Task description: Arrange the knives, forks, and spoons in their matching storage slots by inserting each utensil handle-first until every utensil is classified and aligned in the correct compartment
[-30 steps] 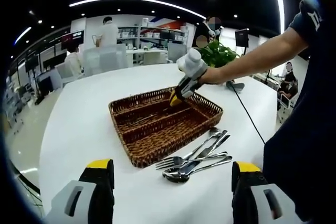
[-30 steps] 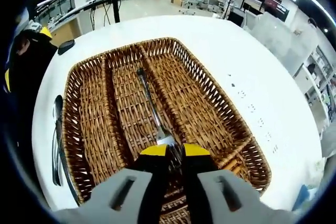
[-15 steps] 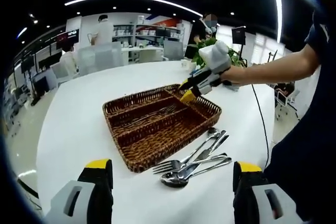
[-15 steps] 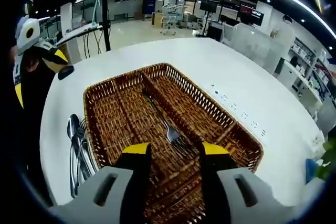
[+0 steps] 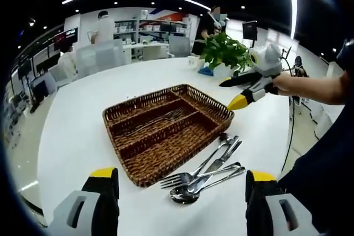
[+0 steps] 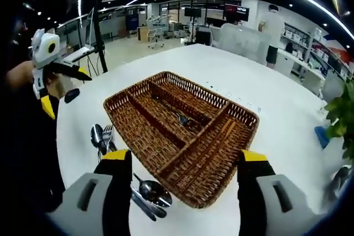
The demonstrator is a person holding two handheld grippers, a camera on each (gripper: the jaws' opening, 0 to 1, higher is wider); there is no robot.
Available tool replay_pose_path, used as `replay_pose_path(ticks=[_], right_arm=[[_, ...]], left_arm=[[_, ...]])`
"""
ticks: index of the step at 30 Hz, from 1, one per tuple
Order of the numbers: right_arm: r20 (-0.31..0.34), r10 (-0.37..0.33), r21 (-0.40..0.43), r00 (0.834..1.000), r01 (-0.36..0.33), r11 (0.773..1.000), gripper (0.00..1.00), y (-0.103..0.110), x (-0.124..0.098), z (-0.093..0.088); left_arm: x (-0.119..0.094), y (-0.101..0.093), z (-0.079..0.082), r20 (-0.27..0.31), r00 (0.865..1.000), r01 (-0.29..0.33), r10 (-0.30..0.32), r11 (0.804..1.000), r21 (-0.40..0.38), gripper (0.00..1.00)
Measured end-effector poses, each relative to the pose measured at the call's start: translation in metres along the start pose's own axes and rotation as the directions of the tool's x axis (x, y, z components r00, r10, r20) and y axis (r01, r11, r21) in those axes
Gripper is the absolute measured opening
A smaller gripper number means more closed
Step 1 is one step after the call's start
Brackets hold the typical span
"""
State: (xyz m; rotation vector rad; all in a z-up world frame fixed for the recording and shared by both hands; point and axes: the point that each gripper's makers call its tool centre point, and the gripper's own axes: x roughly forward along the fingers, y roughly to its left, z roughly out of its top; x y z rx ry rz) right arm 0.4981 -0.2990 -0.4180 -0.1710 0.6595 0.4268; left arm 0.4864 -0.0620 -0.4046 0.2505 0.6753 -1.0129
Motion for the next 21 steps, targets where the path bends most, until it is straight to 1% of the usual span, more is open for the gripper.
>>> replay_pose_path(ticks=[2, 6, 10, 14, 17, 21], right_arm=[[0.002, -0.010, 0.008, 1.000, 0.010, 1.000, 0.92, 0.001, -0.008, -0.005], [-0.010, -0.030, 0.023, 0.999, 0.031, 0.999, 0.99, 0.002, -0.023, -0.017], [-0.025, -0.047, 0.024, 0.999, 0.048, 0.999, 0.99, 0.005, -0.035, -0.025], [-0.026, -0.060, 0.029, 0.998, 0.061, 0.998, 0.99, 0.008, -0.047, -0.028], [-0.013, -0.069, 0.044, 0.998, 0.069, 0.997, 0.99, 0.009, -0.051, -0.026], [-0.012, -0.071, 0.049, 0.997, 0.072, 0.996, 0.99, 0.012, -0.051, -0.026]], left_arm=[[0.000, -0.001, 0.000, 0.003, 1.000, 0.003, -0.003, 1.000, 0.000, 1.00], [0.000, -0.001, -0.001, -0.001, 1.000, 0.005, -0.005, 1.000, 0.005, 1.00], [-0.001, -0.002, -0.002, 0.001, 1.000, 0.008, -0.008, 1.000, 0.004, 1.00], [-0.003, -0.003, -0.004, 0.008, 1.000, 0.008, -0.008, 1.000, -0.008, 1.00], [-0.003, -0.003, -0.007, 0.011, 1.000, 0.010, -0.010, 1.000, -0.014, 1.00], [-0.003, -0.002, -0.011, 0.005, 1.000, 0.012, -0.012, 1.000, -0.014, 0.98]])
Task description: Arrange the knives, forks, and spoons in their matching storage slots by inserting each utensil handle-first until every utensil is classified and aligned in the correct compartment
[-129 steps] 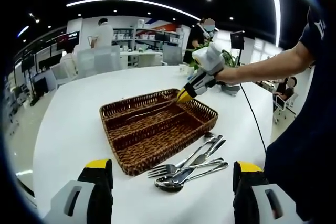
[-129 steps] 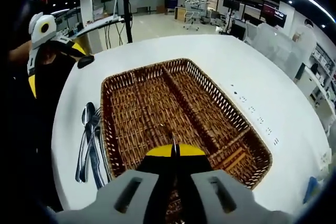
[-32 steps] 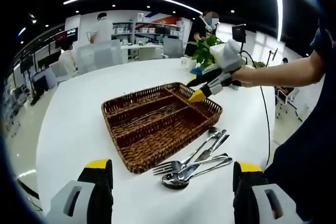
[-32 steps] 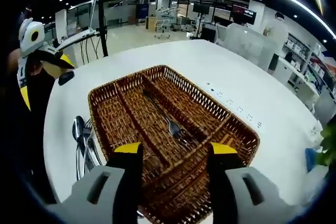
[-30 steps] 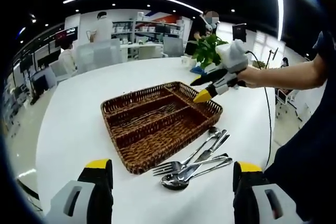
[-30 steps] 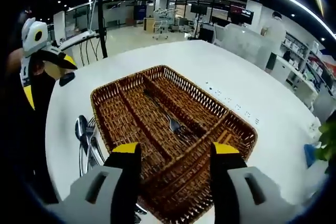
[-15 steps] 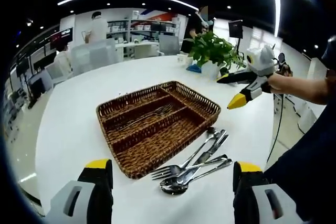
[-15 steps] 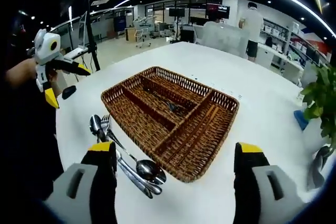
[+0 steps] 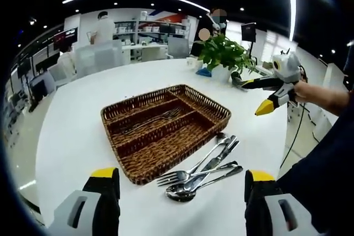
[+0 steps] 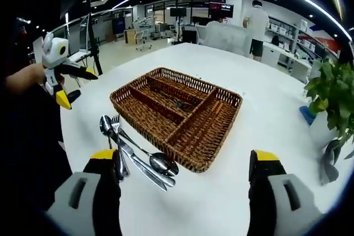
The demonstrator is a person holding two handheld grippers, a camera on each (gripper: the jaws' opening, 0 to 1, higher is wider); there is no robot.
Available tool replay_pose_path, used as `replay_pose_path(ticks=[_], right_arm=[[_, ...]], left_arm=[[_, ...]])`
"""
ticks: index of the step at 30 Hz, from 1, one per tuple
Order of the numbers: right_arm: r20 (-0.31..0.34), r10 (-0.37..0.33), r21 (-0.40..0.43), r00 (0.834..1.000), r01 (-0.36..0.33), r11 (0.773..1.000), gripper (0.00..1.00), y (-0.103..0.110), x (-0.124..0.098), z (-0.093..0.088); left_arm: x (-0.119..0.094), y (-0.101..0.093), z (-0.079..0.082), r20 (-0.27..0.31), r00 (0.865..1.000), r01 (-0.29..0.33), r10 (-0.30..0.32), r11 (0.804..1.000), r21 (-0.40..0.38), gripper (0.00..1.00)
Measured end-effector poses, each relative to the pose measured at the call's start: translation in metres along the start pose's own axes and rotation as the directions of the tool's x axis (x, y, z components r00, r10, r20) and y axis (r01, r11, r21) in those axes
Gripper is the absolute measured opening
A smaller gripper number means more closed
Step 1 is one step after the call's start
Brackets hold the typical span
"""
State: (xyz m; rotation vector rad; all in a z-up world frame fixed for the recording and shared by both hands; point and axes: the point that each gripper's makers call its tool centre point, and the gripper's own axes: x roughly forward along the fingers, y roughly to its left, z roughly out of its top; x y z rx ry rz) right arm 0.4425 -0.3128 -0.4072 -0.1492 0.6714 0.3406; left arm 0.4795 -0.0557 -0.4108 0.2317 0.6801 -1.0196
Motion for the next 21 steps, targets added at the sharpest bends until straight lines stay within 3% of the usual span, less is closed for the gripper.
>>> replay_pose_path(ticks=[15, 21], right_arm=[[-0.006, 0.013, -0.011, 1.000, -0.013, 1.000, 0.97, 0.007, 0.001, 0.001], [-0.014, 0.014, -0.010, 1.000, -0.014, 1.000, 0.93, 0.008, -0.001, -0.001]], left_arm=[[0.001, 0.002, -0.002, 0.000, 1.000, 0.005, -0.005, 1.000, 0.019, 0.88], [0.011, -0.004, -0.011, -0.037, 0.999, 0.036, -0.034, 0.997, 0.071, 0.81]])
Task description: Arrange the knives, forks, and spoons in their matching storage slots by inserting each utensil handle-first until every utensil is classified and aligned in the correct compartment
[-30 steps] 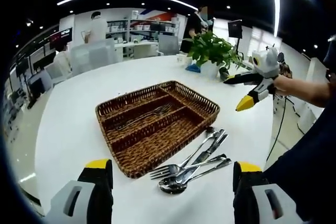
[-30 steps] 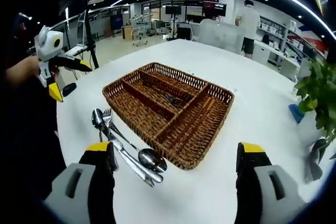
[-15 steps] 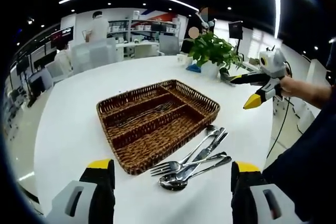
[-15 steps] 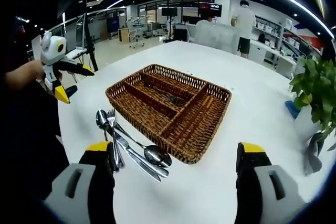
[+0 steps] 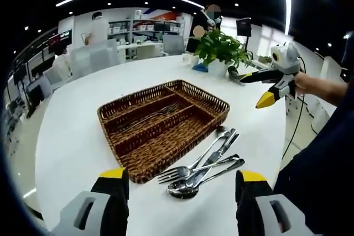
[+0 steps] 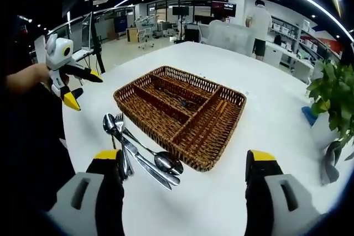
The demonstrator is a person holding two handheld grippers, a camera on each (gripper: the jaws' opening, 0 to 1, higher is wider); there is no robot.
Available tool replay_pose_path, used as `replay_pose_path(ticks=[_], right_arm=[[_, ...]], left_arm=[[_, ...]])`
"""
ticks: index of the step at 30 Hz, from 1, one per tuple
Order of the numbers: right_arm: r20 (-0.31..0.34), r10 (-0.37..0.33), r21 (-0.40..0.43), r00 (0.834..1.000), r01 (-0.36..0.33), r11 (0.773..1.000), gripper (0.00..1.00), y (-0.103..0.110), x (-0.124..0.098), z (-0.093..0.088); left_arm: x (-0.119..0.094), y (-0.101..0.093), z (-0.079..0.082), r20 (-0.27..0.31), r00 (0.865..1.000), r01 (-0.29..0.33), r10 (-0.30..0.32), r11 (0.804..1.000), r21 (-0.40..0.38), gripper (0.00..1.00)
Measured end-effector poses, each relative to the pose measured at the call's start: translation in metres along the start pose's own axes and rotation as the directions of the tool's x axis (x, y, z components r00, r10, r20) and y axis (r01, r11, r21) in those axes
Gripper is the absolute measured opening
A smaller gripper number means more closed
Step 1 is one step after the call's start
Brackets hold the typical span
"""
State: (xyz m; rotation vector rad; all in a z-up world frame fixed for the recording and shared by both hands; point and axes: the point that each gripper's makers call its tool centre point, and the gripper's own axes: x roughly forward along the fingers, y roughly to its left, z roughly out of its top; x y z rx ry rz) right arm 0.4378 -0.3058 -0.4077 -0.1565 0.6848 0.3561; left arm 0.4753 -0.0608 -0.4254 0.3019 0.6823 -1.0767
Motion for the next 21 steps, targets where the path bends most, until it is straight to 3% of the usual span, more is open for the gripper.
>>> replay_pose_path(ticks=[8, 14, 21], right_arm=[[-0.003, 0.000, 0.002, 1.000, 0.000, 1.000, 0.89, 0.001, -0.005, -0.004], [-0.004, -0.001, 0.005, 1.000, 0.001, 1.000, 0.87, 0.002, -0.008, -0.008], [-0.001, 0.004, 0.013, 1.000, -0.004, 1.000, 0.85, 0.008, -0.010, -0.011]], left_arm=[[0.021, -0.011, -0.005, -0.045, 0.997, 0.075, -0.070, 0.991, 0.111, 0.66], [0.040, -0.019, -0.017, -0.135, 0.980, 0.169, -0.143, 0.964, 0.206, 0.45], [0.061, -0.019, -0.022, -0.192, 0.968, 0.213, -0.160, 0.931, 0.297, 0.34]])
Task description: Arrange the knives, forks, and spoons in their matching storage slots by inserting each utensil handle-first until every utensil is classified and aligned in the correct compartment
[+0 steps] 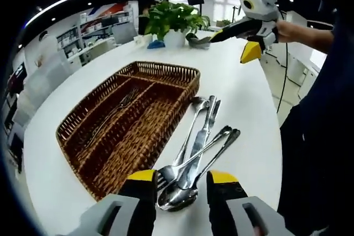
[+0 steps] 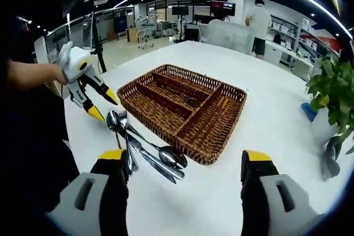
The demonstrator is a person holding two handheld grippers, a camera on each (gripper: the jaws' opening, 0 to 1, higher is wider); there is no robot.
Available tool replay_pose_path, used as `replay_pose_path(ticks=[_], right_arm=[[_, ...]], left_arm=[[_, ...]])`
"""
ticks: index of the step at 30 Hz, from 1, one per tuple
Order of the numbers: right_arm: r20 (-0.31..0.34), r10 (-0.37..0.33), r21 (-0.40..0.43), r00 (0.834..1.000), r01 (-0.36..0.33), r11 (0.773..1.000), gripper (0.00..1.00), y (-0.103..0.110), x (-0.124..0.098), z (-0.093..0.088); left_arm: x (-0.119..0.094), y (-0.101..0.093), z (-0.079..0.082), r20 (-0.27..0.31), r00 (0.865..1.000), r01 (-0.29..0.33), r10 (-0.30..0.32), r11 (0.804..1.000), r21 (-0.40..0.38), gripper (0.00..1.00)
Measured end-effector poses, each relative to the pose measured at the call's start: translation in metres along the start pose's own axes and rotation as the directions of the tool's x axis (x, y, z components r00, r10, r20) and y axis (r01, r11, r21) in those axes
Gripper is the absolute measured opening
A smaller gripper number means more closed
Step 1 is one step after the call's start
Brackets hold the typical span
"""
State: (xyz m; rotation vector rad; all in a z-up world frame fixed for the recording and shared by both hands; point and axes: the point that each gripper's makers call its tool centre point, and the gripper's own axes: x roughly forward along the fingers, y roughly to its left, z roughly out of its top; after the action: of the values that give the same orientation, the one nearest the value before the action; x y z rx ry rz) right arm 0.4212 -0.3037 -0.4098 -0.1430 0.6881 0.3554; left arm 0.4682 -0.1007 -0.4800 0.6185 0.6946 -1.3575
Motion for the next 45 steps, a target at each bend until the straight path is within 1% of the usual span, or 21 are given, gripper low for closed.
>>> replay_pose_path(ticks=[3, 5, 8, 13, 15, 18, 20, 21, 22, 24, 25, 27, 28, 29, 30, 35, 37, 40, 42, 43, 45], right_arm=[[-0.003, 0.003, 0.001, 1.000, -0.003, 1.000, 0.85, 0.003, -0.001, -0.002], [-0.007, 0.003, 0.001, 1.000, -0.003, 1.000, 0.85, 0.005, -0.001, -0.004], [-0.009, 0.005, 0.010, 1.000, -0.004, 1.000, 0.84, 0.006, -0.002, -0.006], [-0.018, 0.009, 0.005, 1.000, -0.009, 1.000, 0.83, 0.009, -0.004, -0.010], [-0.020, 0.010, 0.004, 1.000, -0.010, 1.000, 0.83, 0.011, -0.004, -0.011], [-0.017, 0.009, 0.006, 1.000, -0.009, 1.000, 0.83, 0.012, -0.005, -0.010], [-0.017, 0.009, 0.005, 1.000, -0.008, 1.000, 0.83, 0.012, -0.005, -0.009], [-0.017, 0.008, 0.004, 1.000, -0.008, 1.000, 0.83, 0.012, -0.005, -0.008], [-0.016, 0.008, 0.002, 1.000, -0.008, 1.000, 0.83, 0.013, -0.005, -0.008], [-0.011, 0.004, 0.001, 1.000, -0.004, 1.000, 0.82, 0.012, -0.005, -0.006], [-0.008, 0.002, 0.004, 1.000, -0.002, 1.000, 0.82, 0.012, -0.006, -0.005], [-0.006, -0.001, 0.008, 1.000, 0.002, 1.000, 0.82, 0.011, -0.006, -0.005], [-0.006, -0.002, 0.008, 1.000, 0.002, 1.000, 0.82, 0.011, -0.006, -0.005], [-0.006, -0.006, 0.009, 1.000, 0.006, 1.000, 0.82, 0.010, -0.007, -0.005], [-0.005, -0.007, 0.010, 1.000, 0.007, 1.000, 0.81, 0.010, -0.007, -0.005], [-0.012, -0.010, 0.017, 1.000, 0.010, 1.000, 0.81, 0.010, -0.008, -0.009], [-0.018, -0.013, 0.015, 1.000, 0.013, 1.000, 0.81, 0.009, -0.009, -0.011], [-0.021, -0.016, 0.018, 1.000, 0.016, 1.000, 0.80, 0.008, -0.008, -0.011], [-0.020, -0.014, 0.017, 1.000, 0.015, 1.000, 0.80, 0.008, -0.008, -0.010], [-0.021, -0.013, 0.015, 1.000, 0.014, 1.000, 0.80, 0.008, -0.007, -0.009], [-0.019, -0.013, 0.014, 1.000, 0.013, 1.000, 0.80, 0.009, -0.006, -0.008]], left_arm=[[0.007, 0.002, -0.004, -0.038, 0.999, 0.017, -0.016, 0.999, 0.037, 0.31], [0.011, 0.009, -0.008, -0.060, 0.998, 0.005, -0.003, 0.999, 0.032, 0.28], [0.013, 0.012, -0.008, -0.060, 0.998, 0.006, -0.004, 1.000, 0.030, 0.27], [0.022, 0.010, -0.015, -0.082, 0.996, 0.034, -0.030, 0.998, 0.048, 0.27], [0.022, 0.014, -0.015, -0.087, 0.996, 0.020, -0.012, 0.996, 0.082, 0.26], [0.024, 0.016, -0.015, -0.087, 0.996, 0.034, -0.027, 0.996, 0.078, 0.26], [0.026, 0.018, -0.019, -0.107, 0.994, 0.044, -0.034, 0.995, 0.094, 0.25], [0.027, 0.015, -0.023, -0.132, 0.990, 0.072, -0.058, 0.993, 0.098, 0.25], [0.028, 0.015, -0.025, -0.143, 0.988, 0.079, -0.063, 0.991, 0.111, 0.25], [0.028, 0.015, -0.027, -0.165, 0.984, 0.092, -0.067, 0.985, 0.147, 0.25], [0.030, 0.016, -0.028, -0.178, 0.982, 0.093, -0.068, 0.986, 0.137, 0.25], [0.032, 0.017, -0.030, -0.198, 0.978, 0.091, -0.060, 0.984, 0.152, 0.25], [0.032, 0.015, -0.036, -0.237, 0.968, 0.121, -0.076, 0.976, 0.183, 0.25], [0.032, 0.014, -0.038, -0.255, 0.964, 0.133, -0.082, 0.972, 0.193, 0.25], [0.032, 0.016, -0.033, -0.227, 0.971, 0.120, -0.077, 0.976, 0.179, 0.24], [0.034, 0.020, -0.032, -0.242, 0.967, 0.122, -0.074, 0.975, 0.188, 0.19], [0.034, 0.019, -0.030, -0.239, 0.967, 0.129, -0.084, 0.976, 0.178, 0.18], [0.034, 0.020, -0.025, -0.231, 0.969, 0.129, -0.089, 0.978, 0.165, 0.12], [0.035, 0.020, -0.028, -0.246, 0.965, 0.137, -0.094, 0.977, 0.164, 0.10], [0.036, 0.019, -0.031, -0.264, 0.960, 0.145, -0.095, 0.973, 0.177, 0.10], [0.037, 0.018, -0.031, -0.265, 0.959, 0.150, -0.101, 0.974, 0.172, 0.07]])
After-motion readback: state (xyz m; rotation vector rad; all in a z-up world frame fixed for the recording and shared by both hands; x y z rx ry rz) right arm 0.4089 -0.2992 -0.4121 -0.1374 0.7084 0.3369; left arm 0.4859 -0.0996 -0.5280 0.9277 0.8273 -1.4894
